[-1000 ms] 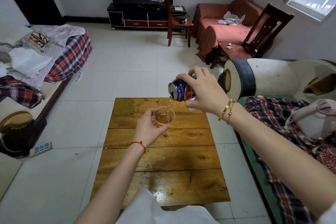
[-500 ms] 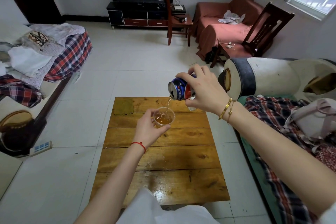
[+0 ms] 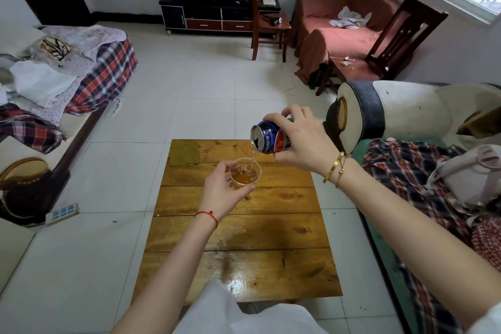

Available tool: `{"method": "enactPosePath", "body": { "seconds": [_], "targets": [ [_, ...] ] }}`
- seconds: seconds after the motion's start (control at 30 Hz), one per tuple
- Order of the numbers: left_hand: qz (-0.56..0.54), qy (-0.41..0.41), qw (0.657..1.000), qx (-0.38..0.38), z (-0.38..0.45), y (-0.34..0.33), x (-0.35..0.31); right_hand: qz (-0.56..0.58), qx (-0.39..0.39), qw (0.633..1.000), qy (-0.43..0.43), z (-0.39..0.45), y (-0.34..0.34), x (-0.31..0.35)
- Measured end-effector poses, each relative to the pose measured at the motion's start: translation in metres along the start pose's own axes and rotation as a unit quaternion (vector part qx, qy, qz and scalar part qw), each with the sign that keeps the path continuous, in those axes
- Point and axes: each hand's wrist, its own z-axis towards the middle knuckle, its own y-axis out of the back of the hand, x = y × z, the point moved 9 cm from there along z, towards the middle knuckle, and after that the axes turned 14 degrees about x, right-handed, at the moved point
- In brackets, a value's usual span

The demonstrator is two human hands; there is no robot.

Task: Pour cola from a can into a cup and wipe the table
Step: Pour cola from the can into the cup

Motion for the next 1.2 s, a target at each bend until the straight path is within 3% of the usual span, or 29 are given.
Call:
{"method": "enactPosePath", "body": {
  "seconds": [0.2, 0.5, 0.77, 1.2],
  "targets": [
    [-0.026, 0.001, 1.0, -0.01, 0.007, 0.003, 0.008, 0.196, 0.042, 0.979, -0.015, 0.012, -0.038, -0.014],
    [-0.059, -0.006, 0.998, -0.029, 0.029, 0.02, 0.021, 0.465, -0.009, 0.884, -0.044, 0.033, -0.089, -0.045],
    [-0.026, 0.025, 0.998, -0.042, 0.039, 0.02, 0.074, 0.537, -0.011, 0.836, -0.114, 0.029, -0.171, -0.062],
    [-0.101, 0.166, 0.981, -0.024, 0.05, -0.05, 0.248, 0.585, 0.03, 0.775, -0.236, 0.01, -0.351, -0.096]
  ]
}}
